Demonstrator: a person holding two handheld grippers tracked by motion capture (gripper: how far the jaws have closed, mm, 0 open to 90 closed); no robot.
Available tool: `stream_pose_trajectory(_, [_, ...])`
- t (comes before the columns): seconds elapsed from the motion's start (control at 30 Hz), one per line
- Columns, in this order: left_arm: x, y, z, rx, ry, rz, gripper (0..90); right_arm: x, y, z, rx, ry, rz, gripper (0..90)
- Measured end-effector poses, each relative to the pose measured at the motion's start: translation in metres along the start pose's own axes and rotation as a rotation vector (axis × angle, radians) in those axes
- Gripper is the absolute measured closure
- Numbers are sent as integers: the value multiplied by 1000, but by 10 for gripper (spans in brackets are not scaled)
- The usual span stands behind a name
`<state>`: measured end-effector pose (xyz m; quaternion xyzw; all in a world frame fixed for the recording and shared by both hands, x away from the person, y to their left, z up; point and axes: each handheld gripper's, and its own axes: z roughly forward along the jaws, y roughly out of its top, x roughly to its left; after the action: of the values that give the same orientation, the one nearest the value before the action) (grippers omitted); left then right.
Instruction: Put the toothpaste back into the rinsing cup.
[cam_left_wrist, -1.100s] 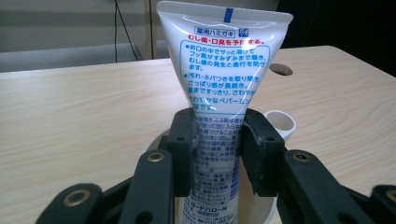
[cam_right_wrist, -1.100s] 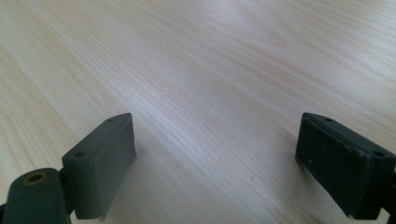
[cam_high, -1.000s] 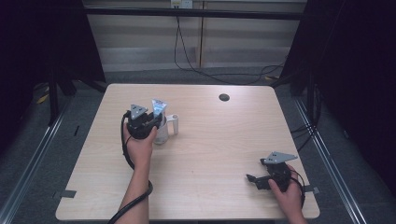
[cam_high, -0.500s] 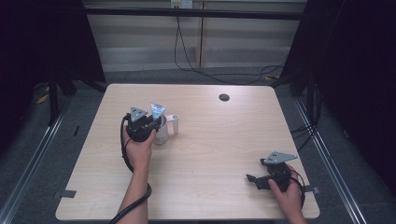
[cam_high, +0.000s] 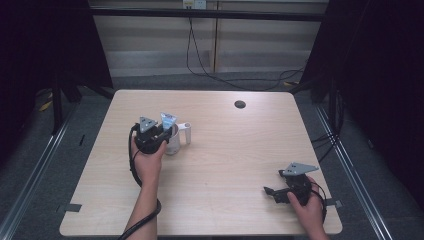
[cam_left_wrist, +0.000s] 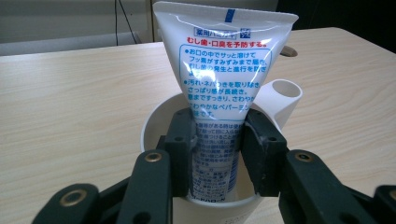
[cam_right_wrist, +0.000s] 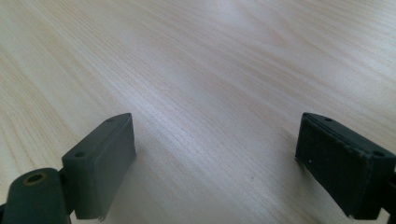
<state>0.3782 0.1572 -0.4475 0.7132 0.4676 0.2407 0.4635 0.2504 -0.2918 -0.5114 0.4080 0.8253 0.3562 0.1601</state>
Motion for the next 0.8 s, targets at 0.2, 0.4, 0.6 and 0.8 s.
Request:
stream_pose_trajectory(0.2, [-1,1,0,7,0,26,643,0,0,0,-1,0,-1,114])
stream_pose_trajectory(0.4, [-1,1,1,21,6,31,618,0,0,0,-1,0,-1,114])
stream_pose_trajectory(0.6, [-1,1,0,29,12,43,587,0,0,0,-1,0,-1,114])
stream_pose_trajectory(0.8, [-1,3,0,37,19,60,556,0,0,0,-1,0,-1,114])
